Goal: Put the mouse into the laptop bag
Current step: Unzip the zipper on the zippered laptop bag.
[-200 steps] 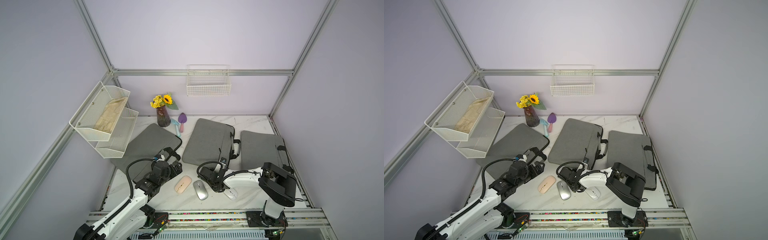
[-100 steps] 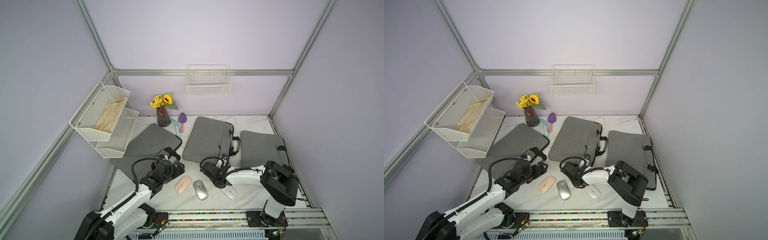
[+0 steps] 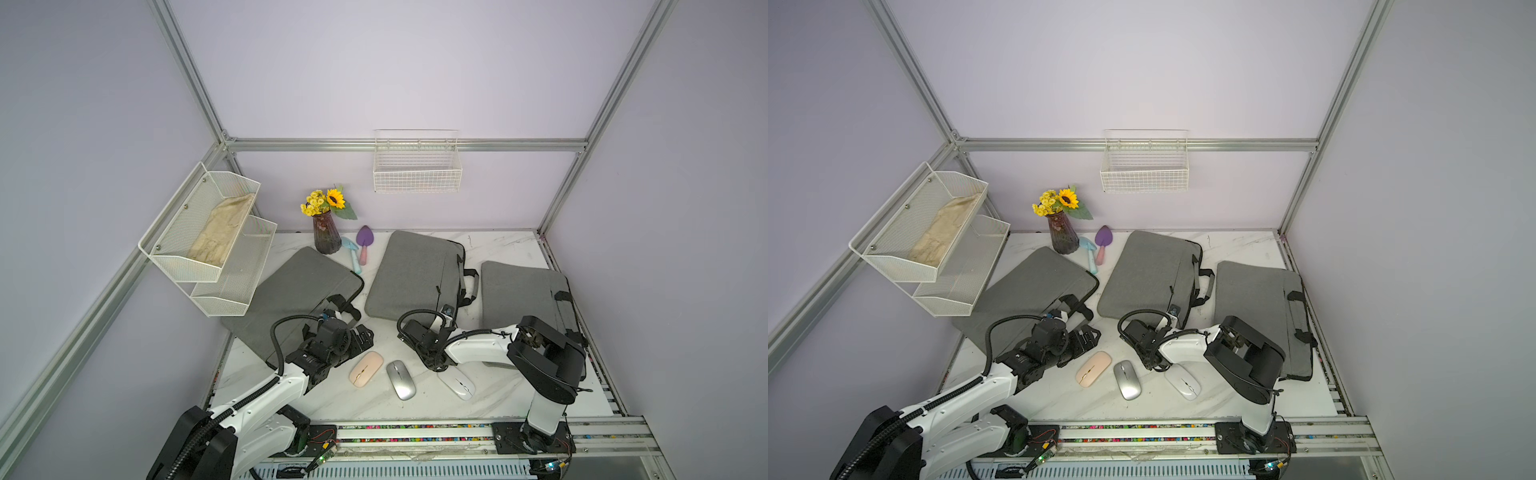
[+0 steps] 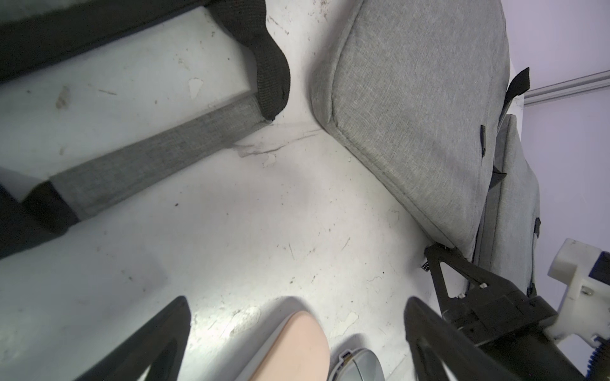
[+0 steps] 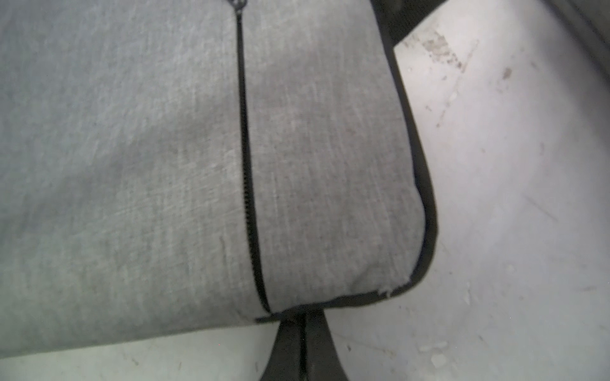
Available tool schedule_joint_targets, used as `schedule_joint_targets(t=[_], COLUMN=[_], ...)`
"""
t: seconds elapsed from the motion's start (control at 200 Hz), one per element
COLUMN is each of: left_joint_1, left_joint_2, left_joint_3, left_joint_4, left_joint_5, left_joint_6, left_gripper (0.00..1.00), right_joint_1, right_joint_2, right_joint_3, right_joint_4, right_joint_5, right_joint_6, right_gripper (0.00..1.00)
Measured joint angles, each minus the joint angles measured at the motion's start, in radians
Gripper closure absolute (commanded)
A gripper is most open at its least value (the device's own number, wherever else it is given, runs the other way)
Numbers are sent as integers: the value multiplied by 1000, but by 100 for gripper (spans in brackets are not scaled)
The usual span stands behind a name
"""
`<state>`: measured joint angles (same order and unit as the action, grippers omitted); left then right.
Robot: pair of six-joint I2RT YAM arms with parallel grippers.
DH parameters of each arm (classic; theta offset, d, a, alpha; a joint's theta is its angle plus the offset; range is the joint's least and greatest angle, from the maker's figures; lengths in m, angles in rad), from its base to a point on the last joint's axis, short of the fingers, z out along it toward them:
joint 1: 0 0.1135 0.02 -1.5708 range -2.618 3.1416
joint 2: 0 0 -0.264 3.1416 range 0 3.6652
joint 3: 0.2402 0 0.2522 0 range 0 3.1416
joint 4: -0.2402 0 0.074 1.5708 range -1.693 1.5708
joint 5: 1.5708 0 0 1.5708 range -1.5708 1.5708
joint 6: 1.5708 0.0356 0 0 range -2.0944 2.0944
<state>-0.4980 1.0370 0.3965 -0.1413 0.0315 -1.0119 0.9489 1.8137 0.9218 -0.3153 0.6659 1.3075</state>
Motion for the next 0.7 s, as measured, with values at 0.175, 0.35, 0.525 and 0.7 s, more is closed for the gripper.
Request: schedule_joint_targets(t=[0.175, 0.35, 0.525, 0.7], left_joint_1=[-25, -90, -153, -172], left_joint_2=[24, 116, 222, 330], left_joint_3=[1, 48, 117, 148], left_joint_4=[21, 40, 111, 180], left_joint_5=[1, 9, 10, 17], left_joint_6=[-2, -18, -45, -80], left_gripper=[0, 0, 0, 0], right_joint_1=[8, 77, 120, 120], right_joint_2=[-23, -46, -72, -85], right_joint_3=[-22, -28, -36, -64], right_joint_4=[27, 64, 159, 228], right_joint_5=[-24, -90, -190, -252], right_joint_6=[-43, -128, -226, -285], right_gripper=[100, 100, 100, 100])
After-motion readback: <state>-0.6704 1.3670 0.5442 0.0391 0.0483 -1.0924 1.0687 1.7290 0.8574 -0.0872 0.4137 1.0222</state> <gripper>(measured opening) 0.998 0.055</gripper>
